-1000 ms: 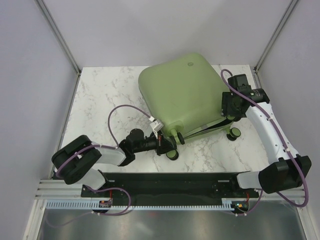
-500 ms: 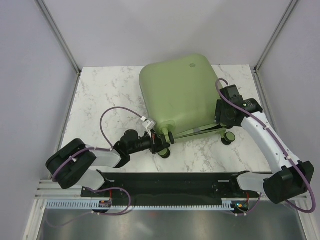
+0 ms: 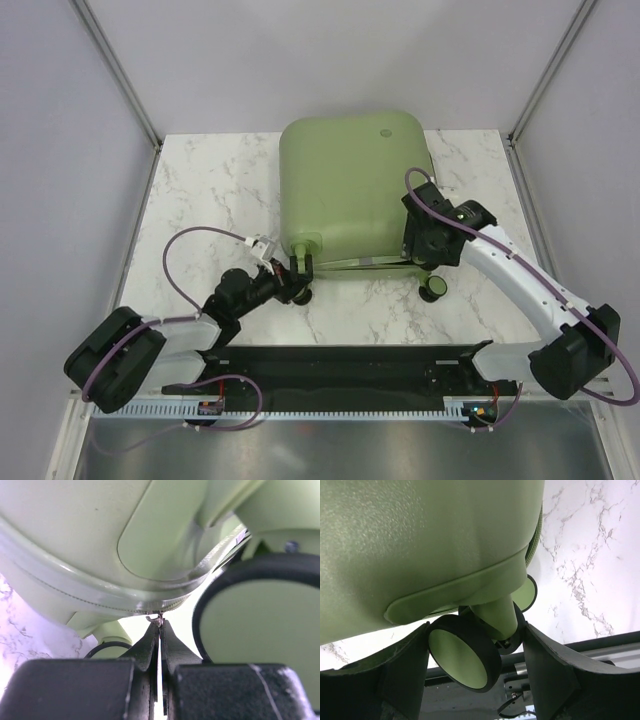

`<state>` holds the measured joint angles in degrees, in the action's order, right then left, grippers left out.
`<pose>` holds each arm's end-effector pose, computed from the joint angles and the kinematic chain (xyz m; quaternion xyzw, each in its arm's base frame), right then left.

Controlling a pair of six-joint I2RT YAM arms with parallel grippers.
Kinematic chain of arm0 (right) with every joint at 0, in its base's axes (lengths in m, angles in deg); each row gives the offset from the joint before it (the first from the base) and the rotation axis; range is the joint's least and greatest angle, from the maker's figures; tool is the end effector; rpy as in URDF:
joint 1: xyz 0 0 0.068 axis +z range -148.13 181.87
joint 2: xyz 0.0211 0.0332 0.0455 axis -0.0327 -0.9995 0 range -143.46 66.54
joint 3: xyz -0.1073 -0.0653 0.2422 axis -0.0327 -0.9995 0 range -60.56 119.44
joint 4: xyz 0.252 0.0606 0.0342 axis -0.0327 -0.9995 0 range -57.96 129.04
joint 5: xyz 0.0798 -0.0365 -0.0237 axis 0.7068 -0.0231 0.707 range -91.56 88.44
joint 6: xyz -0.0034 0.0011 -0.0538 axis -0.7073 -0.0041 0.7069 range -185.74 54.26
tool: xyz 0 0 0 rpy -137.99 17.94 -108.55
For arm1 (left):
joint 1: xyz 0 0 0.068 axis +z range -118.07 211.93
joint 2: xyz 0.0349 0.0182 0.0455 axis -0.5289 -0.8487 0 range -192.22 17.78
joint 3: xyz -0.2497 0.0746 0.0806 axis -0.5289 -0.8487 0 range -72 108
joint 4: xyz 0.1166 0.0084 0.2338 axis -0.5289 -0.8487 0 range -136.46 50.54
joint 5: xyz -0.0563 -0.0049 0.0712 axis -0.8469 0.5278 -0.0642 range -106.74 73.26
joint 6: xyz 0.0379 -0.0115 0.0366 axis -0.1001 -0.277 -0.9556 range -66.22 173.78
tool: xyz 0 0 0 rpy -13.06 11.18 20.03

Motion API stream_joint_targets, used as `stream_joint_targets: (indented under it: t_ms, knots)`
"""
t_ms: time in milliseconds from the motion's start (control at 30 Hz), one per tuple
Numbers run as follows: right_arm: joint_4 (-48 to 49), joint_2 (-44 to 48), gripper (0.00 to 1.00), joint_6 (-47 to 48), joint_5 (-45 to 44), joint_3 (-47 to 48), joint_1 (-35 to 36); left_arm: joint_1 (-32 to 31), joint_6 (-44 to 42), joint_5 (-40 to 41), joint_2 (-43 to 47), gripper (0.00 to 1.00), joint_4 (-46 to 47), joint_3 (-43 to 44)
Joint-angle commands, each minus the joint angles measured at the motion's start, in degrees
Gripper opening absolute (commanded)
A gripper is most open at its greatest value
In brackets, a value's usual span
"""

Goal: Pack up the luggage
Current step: Zip the luggage at the center of the board.

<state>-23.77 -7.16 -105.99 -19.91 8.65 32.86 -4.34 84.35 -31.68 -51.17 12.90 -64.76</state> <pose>0.2085 0.1122 0.3081 0.1094 0.9622 -0.0139 0.2491 0.1567 -0.1263 0.1550 0.1216 0.7507 -0.4361 0.4810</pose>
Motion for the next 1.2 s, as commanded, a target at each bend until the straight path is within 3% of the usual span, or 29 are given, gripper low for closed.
stream_joint_targets:
  t_ms: [0,300,700,1000,1167]
  knots:
    - [6.6,-2.5,0.00,-4.2,6.8,4.8,2.1,-0.7,-0.5,-1.5,2.2,0.02,9.4,-1.8]
    - [7.8,-5.0,0.00,-6.7,8.2,7.7,2.9,-5.4,1.9,-0.9,2.9,0.02,13.5,-3.4]
    - [6.2,-4.2,0.00,-5.8,7.5,9.8,3.4,-16.5,1.3,9.6,3.6,0.02,13.6,-2.3]
    - [6.2,-2.5,0.00,-4.5,6.5,9.4,3.5,-23.8,3.4,17.5,1.6,0.02,18.6,-3.5]
    - [6.1,-2.1,0.00,-3.0,5.8,10.6,3.5,-24.2,2.3,19.9,6.5,0.02,13.2,-6.0]
